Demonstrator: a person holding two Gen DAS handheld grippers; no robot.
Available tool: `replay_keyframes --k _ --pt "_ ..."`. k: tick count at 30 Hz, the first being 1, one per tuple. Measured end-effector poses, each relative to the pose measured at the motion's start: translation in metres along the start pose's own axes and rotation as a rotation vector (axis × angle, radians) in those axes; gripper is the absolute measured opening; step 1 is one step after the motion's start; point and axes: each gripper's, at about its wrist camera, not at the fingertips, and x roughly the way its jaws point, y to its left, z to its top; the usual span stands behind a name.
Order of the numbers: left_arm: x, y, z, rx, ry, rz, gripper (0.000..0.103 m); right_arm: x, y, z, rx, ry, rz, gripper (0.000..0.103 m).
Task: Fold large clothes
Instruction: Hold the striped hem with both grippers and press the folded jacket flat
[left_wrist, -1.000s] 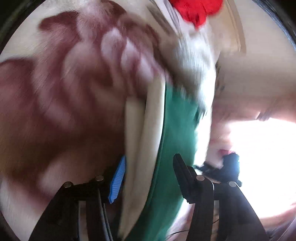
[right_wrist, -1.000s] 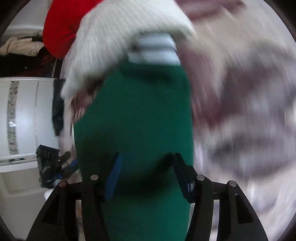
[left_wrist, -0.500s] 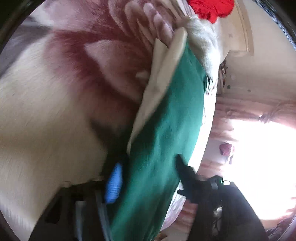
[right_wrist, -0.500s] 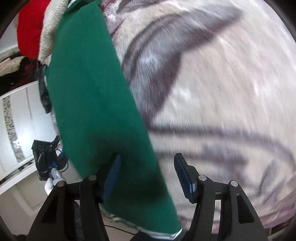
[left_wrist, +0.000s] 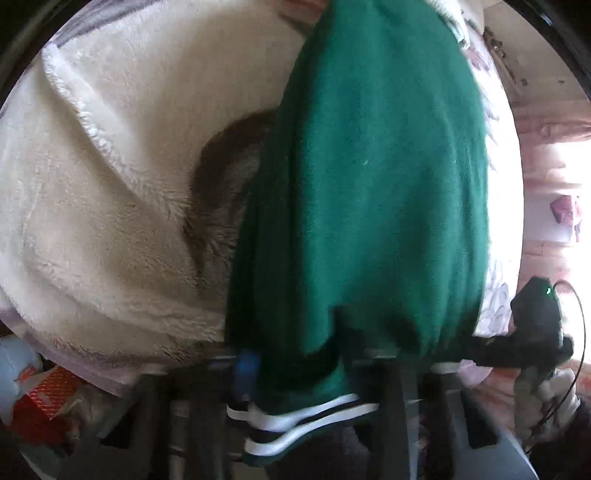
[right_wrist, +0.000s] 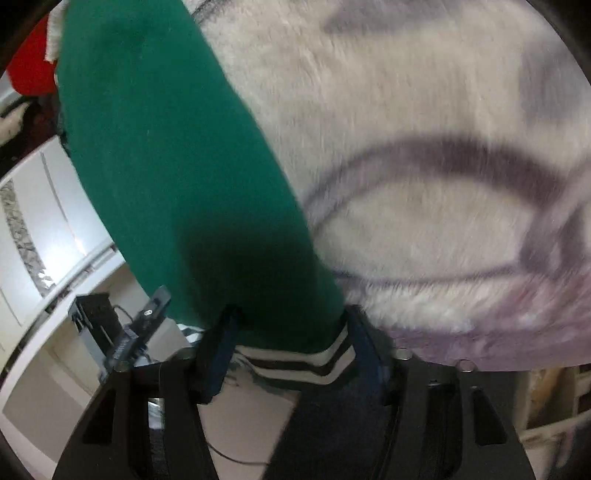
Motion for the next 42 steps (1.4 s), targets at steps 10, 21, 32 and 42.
replay_keyframes --k 10,21,32,42 --pt "-0.005 0.035 -0.015 -0.065 -0.020 -0.097 0.015 -0.003 0.006 -0.058 -0.082 -0.079 -0.102 0.010" --pt "0.000 0.077 -0.031 -0.115 0.034 -0.295 0.072 0.022 -0.022 -0.049 -0.126 -0.082 0.114 0.072" --pt "-0.009 0.062 -0.045 -0.027 -0.039 -0.306 0.034 0.068 -0.005 -0.033 -0.045 -0.121 0.313 0.042" --pt "0.000 0.065 -0.044 -0.180 0.038 -0.348 0.037 0.061 0.032 -0.051 -0.090 -0.107 0.132 0.051"
